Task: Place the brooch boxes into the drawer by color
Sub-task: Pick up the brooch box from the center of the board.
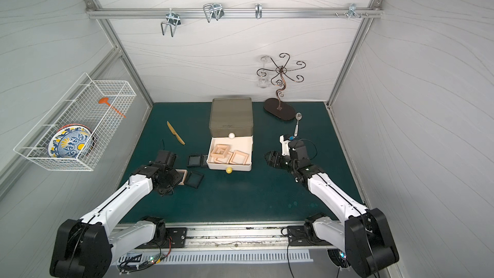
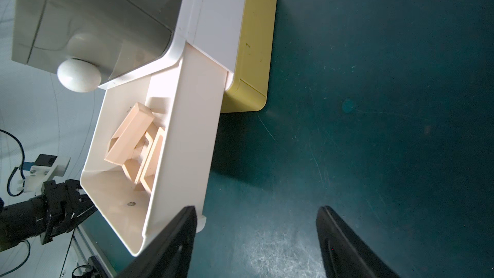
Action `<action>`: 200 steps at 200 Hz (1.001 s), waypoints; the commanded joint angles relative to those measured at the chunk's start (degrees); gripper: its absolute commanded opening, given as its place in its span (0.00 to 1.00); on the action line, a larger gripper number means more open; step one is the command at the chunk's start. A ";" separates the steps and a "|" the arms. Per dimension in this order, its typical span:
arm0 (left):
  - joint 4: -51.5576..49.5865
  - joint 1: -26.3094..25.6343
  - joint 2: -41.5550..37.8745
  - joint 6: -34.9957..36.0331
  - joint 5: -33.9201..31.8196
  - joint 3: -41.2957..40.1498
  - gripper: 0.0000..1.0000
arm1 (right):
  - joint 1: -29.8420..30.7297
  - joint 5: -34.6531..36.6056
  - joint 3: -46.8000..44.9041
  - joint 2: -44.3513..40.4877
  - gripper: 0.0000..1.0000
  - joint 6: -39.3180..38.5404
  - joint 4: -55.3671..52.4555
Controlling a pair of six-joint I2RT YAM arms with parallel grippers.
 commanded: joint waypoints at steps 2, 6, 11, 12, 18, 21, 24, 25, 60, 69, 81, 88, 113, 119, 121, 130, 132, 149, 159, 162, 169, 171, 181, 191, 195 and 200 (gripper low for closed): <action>5.00 1.05 0.39 -2.07 1.50 -0.33 0.36 | -0.31 -1.29 -0.28 0.54 0.76 -0.76 1.29; 5.33 1.16 0.39 -2.07 1.76 -0.39 0.36 | -0.31 -1.43 -0.21 0.61 0.76 -0.76 1.24; 5.69 1.49 0.63 -2.07 2.10 -0.43 0.36 | -0.31 -1.45 -0.15 0.75 0.76 -0.79 1.11; 5.75 1.51 0.65 -2.07 2.18 -0.43 0.36 | -0.31 -1.45 -0.13 0.81 0.76 -0.78 1.08; 6.09 1.82 0.97 -1.99 2.57 -0.43 0.37 | -0.31 -1.45 -0.19 0.81 0.76 -0.79 1.06; 6.34 1.92 1.13 -1.92 2.75 -0.47 0.37 | -0.31 -1.38 -0.26 1.05 0.76 -0.77 0.99; 6.48 2.11 1.28 -1.83 2.88 -0.46 0.37 | -0.31 -1.36 -0.28 0.92 0.76 -0.80 1.13; 6.50 2.17 1.37 -1.78 2.96 -0.45 0.37 | -0.31 -1.27 -0.32 0.90 0.76 -0.78 1.14; 7.25 3.62 3.09 -1.02 4.67 -1.32 0.37 | -0.31 -1.47 -0.54 1.29 0.76 -0.57 0.95; 7.40 3.72 3.11 -1.13 4.88 -1.84 0.37 | -0.31 -1.41 -0.59 1.38 0.76 -0.52 0.90; 7.70 3.72 2.86 -1.43 5.23 -2.76 0.37 | -0.31 -1.45 -0.50 1.44 0.76 -0.53 0.82; 7.79 3.72 2.58 -1.61 5.29 -3.33 0.37 | -0.31 -1.44 -0.46 1.53 0.76 -0.54 0.76; 9.05 3.97 2.32 -1.51 4.29 -5.29 0.35 | -0.31 -1.41 -0.37 2.03 0.76 -0.28 0.99; 9.32 4.22 2.63 -1.38 4.19 -5.50 0.35 | -0.31 -1.51 -0.28 2.09 0.76 -0.28 1.09; 9.39 4.27 2.74 -1.33 4.24 -5.52 0.35 | -0.31 -1.58 -0.28 2.17 0.76 -0.22 1.02; 9.65 4.58 3.42 -0.91 4.43 -5.48 0.35 | -0.31 -1.76 -0.13 2.28 0.76 -0.14 0.97; 9.67 4.64 3.51 -0.81 4.51 -5.45 0.35 | -0.31 -1.79 -0.11 2.32 0.76 -0.14 0.93; 8.98 4.94 4.36 0.23 4.63 -4.52 0.33 | -0.29 -1.72 0.00 2.10 0.76 -0.23 0.59; 8.74 4.95 4.54 0.39 4.63 -4.23 0.25 | -0.31 -1.45 -0.02 1.78 0.76 -0.28 0.41; 8.78 4.96 4.53 0.39 4.70 -4.21 0.22 | -0.31 -1.32 -0.06 1.65 0.76 -0.25 0.41; 8.96 4.96 4.33 0.39 4.87 -4.28 0.15 | -0.31 -1.23 -0.10 1.45 0.76 -0.24 0.28; 8.98 4.96 4.31 0.39 4.89 -4.29 0.13 | -0.31 -1.17 -0.10 1.41 0.76 -0.23 0.34; 8.85 5.04 3.97 0.39 4.89 -4.30 0.04 | -0.31 -1.10 -0.10 1.39 0.76 -0.26 0.17; 8.35 5.04 3.63 0.64 4.81 -4.00 0.00 | -0.31 -1.09 -0.10 1.41 0.76 -0.23 0.16; 8.02 5.04 3.46 0.88 4.81 -3.86 0.00 | -0.31 -1.16 -0.15 1.41 0.76 -0.22 0.12; 7.22 5.04 3.20 1.21 4.60 -3.39 0.00 | -0.31 -1.25 -0.11 1.49 0.76 -0.18 0.19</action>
